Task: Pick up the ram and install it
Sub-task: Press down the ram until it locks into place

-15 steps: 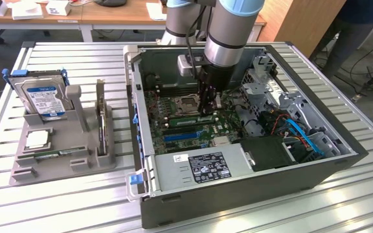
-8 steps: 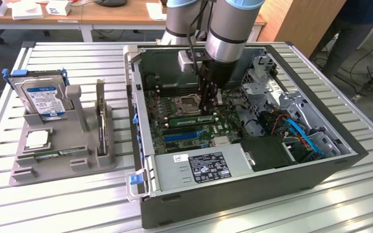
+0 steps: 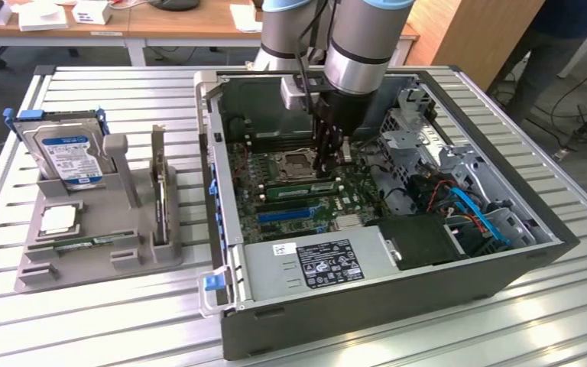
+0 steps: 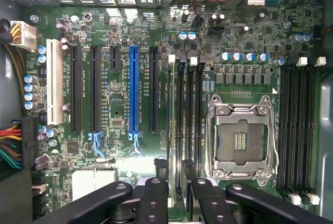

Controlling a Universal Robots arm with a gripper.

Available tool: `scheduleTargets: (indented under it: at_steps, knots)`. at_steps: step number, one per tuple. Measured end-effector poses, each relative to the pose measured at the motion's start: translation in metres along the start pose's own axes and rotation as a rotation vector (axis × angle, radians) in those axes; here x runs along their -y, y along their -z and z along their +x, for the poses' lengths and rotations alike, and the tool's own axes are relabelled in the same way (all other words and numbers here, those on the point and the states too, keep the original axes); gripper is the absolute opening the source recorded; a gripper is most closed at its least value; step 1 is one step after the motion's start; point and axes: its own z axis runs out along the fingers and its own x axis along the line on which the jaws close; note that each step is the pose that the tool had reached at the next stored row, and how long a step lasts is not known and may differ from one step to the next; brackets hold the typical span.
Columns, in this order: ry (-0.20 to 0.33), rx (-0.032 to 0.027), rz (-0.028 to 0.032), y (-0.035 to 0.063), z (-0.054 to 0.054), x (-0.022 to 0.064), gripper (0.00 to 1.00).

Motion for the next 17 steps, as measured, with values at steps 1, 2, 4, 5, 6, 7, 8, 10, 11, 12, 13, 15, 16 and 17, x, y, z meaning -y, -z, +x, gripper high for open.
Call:
scheduleTargets:
  at_steps: [1, 2, 4, 5, 6, 7, 8, 10, 11, 12, 13, 15, 16, 17]
  knots:
    - [0.0, -0.0001, 0.0, 0.0, 0.0, 0.0, 0.24]
    - [0.0, -0.0001, 0.0, 0.0, 0.0, 0.0, 0.24]
    - [0.0, 0.0, 0.0, 0.0, 0.0, 0.0, 0.24]
    - [0.0, -0.0001, 0.0, 0.0, 0.0, 0.0, 0.24]
    - [0.0, 0.0, 0.0, 0.0, 0.0, 0.0, 0.24]
    - [0.0, -0.0001, 0.0, 0.0, 0.0, 0.0, 0.24]
    - [0.0, 0.0, 0.0, 0.0, 0.0, 0.0, 0.24]
    - [0.0, 0.0, 0.0, 0.0, 0.0, 0.0, 0.24]
    - [0.0, -0.0001, 0.0, 0.0, 0.0, 0.0, 0.22]
    - [0.0, 0.0, 0.0, 0.0, 0.0, 0.0, 0.22]
    - [0.0, -0.0001, 0.0, 0.0, 0.0, 0.0, 0.16]
    - [0.0, 0.0, 0.0, 0.0, 0.0, 0.0, 0.1]
    - [0.0, -0.0001, 0.0, 0.0, 0.0, 0.0, 0.09]
    - [0.0, 0.0, 0.0, 0.0, 0.0, 0.0, 0.09]
